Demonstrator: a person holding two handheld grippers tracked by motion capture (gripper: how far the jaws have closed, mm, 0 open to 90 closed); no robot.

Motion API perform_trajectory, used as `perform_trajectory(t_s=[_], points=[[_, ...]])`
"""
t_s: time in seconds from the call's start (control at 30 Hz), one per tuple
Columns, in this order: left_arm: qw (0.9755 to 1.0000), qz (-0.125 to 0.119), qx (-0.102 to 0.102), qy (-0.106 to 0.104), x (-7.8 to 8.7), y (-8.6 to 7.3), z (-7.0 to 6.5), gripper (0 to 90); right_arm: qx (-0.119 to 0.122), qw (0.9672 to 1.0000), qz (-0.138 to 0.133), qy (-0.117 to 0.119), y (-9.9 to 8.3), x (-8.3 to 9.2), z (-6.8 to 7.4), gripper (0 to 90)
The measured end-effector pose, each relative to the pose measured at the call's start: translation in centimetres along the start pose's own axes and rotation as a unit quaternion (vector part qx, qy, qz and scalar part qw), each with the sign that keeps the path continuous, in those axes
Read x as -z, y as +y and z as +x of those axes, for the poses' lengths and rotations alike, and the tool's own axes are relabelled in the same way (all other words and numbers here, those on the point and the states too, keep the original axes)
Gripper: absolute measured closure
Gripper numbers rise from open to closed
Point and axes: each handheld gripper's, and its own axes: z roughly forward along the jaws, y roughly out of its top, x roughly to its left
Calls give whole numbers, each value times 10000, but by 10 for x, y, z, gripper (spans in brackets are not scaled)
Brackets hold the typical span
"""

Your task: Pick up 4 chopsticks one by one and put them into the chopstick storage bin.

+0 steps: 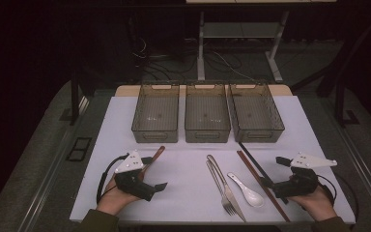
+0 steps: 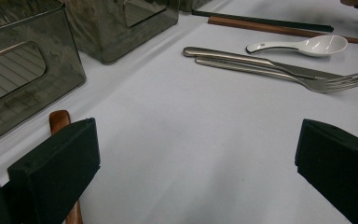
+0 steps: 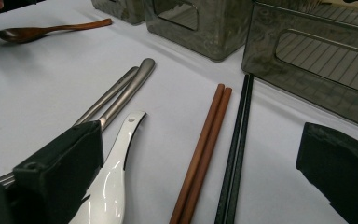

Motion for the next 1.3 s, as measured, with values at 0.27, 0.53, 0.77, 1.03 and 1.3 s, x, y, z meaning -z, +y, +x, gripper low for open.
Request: perform_trajectory(t_s=[0.27, 0.53, 0.77, 1.03, 1.3], points=[[10000, -3, 41, -23, -1, -2, -1, 0, -111, 9998, 66, -142, 1, 1, -1, 8], [10000, 51, 10, -28, -3, -1, -2, 0, -148, 9993, 231, -251, 2, 3, -5, 8], [10000, 27, 38, -12, 0, -2, -3, 0, -171, 9989, 261, -355, 5, 4, -5, 46], [10000, 10, 44, -36, 0, -2, -3, 0, -175, 9980, 415, -435, 5, -1, -7, 69], [10000, 19, 79, -58, -1, -2, -3, 0, -203, 9973, 534, -471, 9, -7, -11, 152]])
